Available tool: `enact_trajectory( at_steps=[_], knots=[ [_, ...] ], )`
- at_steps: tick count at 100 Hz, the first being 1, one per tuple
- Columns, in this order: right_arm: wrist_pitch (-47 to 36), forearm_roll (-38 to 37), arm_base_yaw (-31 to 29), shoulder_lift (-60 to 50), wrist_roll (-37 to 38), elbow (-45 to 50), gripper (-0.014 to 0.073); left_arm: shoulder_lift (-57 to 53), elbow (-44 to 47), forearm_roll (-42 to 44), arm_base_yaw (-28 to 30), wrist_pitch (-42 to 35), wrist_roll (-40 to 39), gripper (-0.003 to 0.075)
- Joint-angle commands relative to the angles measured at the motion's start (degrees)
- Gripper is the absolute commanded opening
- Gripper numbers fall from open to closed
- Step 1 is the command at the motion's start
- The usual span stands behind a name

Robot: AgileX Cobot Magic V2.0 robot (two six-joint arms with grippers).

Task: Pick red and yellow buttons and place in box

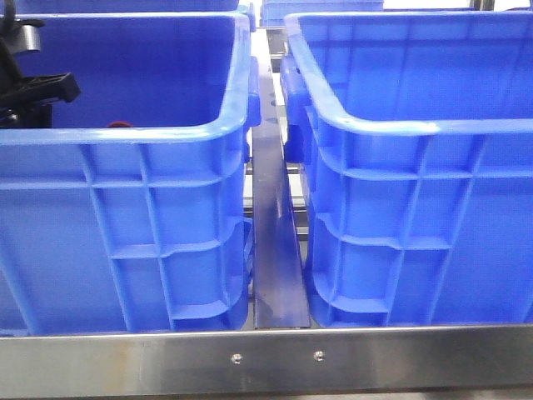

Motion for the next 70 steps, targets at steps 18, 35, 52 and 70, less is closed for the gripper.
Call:
enact_trajectory(
  at_steps=[18, 35, 52, 70],
  knots=[
    [-4.36, -0.85, -0.26, -1.12, -0.18, 0.31, -0.0069, -3.17, -1.81, -1.08, -0.5, -2.5, -0.14, -0.002],
    [-4.36, -0.85, -0.26, -1.12, -0.18, 0.31, -0.0069, -7.13, -1.81, -1.08, -0.99, -5.08, -0.14, -0.002],
    [-4.36, -0.85, -0.26, -1.12, -0.18, 0.31, -0.0069, -13.91, -0.3, -1.08, -3.15, -10.19, -0.14, -0.002],
    [-4.36, -0.85, -0.26, -1.12, -0.18, 0.31, -0.0069, -22.77, 5.76, -1.08, -7.12, -18.53, -0.14, -0.002]
  ],
)
